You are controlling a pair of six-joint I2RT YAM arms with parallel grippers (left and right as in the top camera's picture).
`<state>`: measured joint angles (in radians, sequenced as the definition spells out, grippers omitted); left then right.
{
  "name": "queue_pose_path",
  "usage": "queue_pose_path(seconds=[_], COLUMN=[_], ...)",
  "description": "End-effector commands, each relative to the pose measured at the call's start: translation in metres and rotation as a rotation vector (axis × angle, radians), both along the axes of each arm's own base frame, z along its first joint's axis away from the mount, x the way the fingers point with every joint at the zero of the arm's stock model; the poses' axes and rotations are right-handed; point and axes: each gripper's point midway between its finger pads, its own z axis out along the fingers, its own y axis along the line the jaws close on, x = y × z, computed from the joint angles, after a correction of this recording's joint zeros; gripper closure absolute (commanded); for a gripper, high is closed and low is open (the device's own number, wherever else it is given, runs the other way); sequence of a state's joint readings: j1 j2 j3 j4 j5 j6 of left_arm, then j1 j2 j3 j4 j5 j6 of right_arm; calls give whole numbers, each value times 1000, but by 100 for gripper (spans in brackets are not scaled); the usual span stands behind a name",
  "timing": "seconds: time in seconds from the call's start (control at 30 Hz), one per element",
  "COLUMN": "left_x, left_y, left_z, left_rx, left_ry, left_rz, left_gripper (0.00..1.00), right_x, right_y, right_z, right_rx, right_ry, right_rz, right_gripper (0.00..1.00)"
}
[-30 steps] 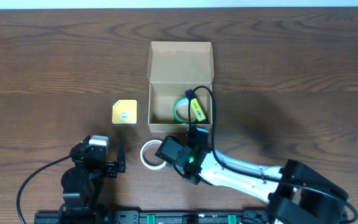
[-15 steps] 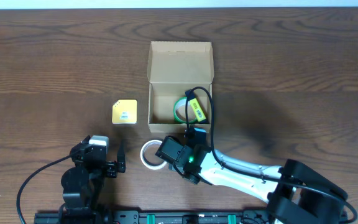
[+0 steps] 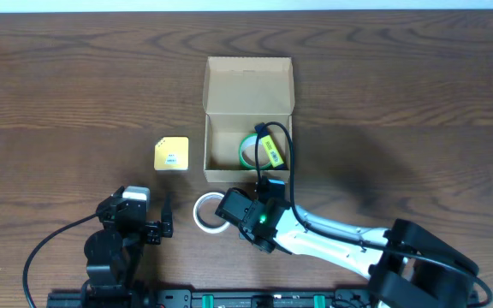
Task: Pack container
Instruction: 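Move the right gripper to the correction tape dispenser and grasp it, then place the correction tape dispenser into the box and release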
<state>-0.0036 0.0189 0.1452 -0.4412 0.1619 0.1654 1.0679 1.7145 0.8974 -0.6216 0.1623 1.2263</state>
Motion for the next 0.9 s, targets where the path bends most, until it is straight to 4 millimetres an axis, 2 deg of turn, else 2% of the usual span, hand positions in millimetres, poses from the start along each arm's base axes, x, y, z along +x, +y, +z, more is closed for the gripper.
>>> queue_pose_path(seconds=[0.0,0.13,0.23,0.43,0.53,0.7,0.73,0.87], left_x=[-1,-1,-1,-1,-1,-1,-1,-1], left_y=[-1,-1,-1,-1,-1,-1,-1,-1], left_z=[-8,-8,-8,-8,-8,-8,-8,-8], left_rx=[9,9,9,9,9,9,9,9], left_ry=[17,17,17,18,17,17,18,17], left_rz=[-13,-13,-13,-13,-13,-13,-13,-13], left_gripper=[5,5,5,5,5,4,4,5], right_x=[-9,-9,-9,-3,-6,-2,6,35], right_y=[-8,-5,3,17,31,61,66,76], right_z=[-13,-11,-4,28,45,88,104,145], right_rx=[-29,-23,-7,7,32,88,91,76], right_ry=[58,63,72,47,29,-67,-115,-269], right_rz=[-10,28,54,132,174,299,325,379], right_gripper=[72,85,89,93,94,96,96,94])
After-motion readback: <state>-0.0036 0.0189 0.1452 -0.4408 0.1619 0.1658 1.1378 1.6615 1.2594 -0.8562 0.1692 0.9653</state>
